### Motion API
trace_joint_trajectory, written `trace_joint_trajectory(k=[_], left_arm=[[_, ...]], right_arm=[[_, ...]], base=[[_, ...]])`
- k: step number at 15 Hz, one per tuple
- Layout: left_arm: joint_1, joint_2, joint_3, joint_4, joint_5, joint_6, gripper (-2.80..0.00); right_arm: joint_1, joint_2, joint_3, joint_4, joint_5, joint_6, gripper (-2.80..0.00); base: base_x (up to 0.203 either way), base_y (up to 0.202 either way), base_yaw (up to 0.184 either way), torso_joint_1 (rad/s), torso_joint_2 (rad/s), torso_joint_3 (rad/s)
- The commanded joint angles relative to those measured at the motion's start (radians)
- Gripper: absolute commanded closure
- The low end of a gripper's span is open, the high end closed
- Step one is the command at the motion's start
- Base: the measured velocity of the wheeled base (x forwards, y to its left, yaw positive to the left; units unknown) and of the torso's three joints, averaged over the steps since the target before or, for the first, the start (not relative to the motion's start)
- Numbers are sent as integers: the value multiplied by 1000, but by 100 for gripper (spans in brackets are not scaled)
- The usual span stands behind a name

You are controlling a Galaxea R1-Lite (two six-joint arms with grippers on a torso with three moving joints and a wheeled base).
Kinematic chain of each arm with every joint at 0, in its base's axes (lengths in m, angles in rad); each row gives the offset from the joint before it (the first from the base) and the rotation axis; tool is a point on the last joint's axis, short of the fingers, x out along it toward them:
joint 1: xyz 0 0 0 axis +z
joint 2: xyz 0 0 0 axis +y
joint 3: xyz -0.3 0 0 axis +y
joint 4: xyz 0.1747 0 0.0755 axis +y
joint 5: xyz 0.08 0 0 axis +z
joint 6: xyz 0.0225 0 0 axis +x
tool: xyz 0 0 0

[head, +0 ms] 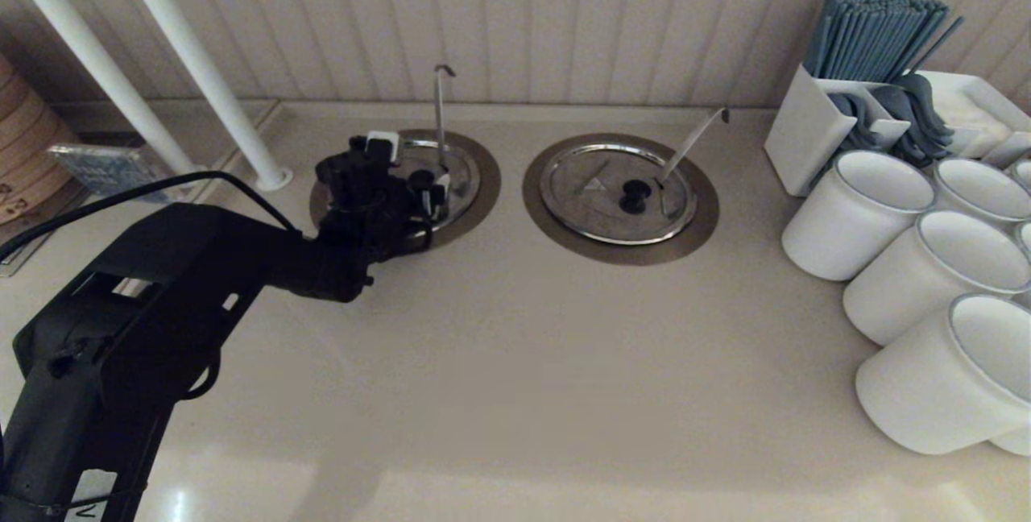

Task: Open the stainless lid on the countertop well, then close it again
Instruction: Open the lid

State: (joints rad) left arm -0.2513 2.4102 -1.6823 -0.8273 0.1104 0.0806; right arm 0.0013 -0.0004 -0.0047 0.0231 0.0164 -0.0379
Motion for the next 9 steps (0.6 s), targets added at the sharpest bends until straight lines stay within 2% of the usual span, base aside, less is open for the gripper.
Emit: trace_joint_trajectory(k=[1,9], left_arm=[[3,3,0,-6,2,6,-280],[12,2,-4,-32,2,19,-280]], right_arm=[[0,0,0,0,0,0,0],[0,0,0,0,0,0,0]], base=[[0,0,0,0,0,0],[0,0,0,0,0,0]])
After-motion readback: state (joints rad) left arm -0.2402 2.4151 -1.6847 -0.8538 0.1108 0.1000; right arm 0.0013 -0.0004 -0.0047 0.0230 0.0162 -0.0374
